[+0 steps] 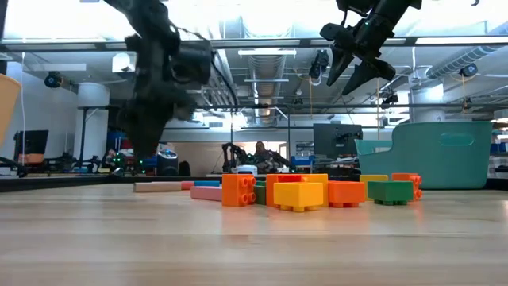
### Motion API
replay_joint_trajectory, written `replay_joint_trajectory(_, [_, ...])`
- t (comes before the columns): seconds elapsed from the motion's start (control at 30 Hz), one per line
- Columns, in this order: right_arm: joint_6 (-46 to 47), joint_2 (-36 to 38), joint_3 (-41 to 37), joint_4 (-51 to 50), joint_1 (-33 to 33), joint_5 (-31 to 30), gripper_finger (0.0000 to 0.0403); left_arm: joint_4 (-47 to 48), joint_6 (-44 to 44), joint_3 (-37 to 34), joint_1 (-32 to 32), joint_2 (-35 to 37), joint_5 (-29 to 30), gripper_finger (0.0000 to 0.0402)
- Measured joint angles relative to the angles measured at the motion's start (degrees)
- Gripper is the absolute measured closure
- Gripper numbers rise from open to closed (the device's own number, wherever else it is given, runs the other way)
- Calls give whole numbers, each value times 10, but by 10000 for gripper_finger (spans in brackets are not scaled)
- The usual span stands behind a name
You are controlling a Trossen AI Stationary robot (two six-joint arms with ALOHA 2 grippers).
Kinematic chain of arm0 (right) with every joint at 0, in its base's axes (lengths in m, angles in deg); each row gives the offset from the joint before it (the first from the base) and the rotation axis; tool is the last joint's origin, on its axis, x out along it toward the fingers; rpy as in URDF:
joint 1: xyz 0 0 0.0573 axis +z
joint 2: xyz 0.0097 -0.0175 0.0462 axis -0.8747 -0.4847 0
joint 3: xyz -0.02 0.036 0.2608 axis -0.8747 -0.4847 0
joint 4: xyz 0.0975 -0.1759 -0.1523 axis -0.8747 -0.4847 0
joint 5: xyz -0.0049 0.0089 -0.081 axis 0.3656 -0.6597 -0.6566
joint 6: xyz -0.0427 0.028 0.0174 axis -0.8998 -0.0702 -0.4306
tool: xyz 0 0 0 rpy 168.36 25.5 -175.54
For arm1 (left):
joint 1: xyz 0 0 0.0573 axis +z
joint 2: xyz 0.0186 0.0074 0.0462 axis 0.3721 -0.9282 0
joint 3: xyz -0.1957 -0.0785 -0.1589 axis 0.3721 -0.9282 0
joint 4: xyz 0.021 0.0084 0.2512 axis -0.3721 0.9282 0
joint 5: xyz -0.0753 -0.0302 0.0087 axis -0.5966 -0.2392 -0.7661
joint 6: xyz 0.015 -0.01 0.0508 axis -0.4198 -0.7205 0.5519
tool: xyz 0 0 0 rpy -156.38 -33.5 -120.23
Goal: Sort blocks
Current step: Put the brown rectangular block into the yellow bin
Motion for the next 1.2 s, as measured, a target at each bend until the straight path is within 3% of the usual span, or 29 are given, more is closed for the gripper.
replay_joint_trajectory(0.27, [1,0,0,-2,0,0,184,-41,-2,5,-2,-67,60,178])
replay_joint_trajectory(0.6, [2,0,0,-1,0,0,184,-70,19,3,-3,-115,44,179])
replay_joint_trajectory(0.73, [2,0,0,-2,0,0,184,-72,19,3,-5,-119,44,210])
replay_joint_trajectory(0.93, [0,0,0,-2,0,0,184,-74,7,1,-5,-109,45,313])
replay_joint_trajectory(1.07, [-5,0,0,-2,0,0,184,-69,-7,2,-6,-100,45,318])
replay_joint_trajectory(1.2, [-10,0,0,-2,0,-3,184,-3,-7,31,-15,-67,43,318])
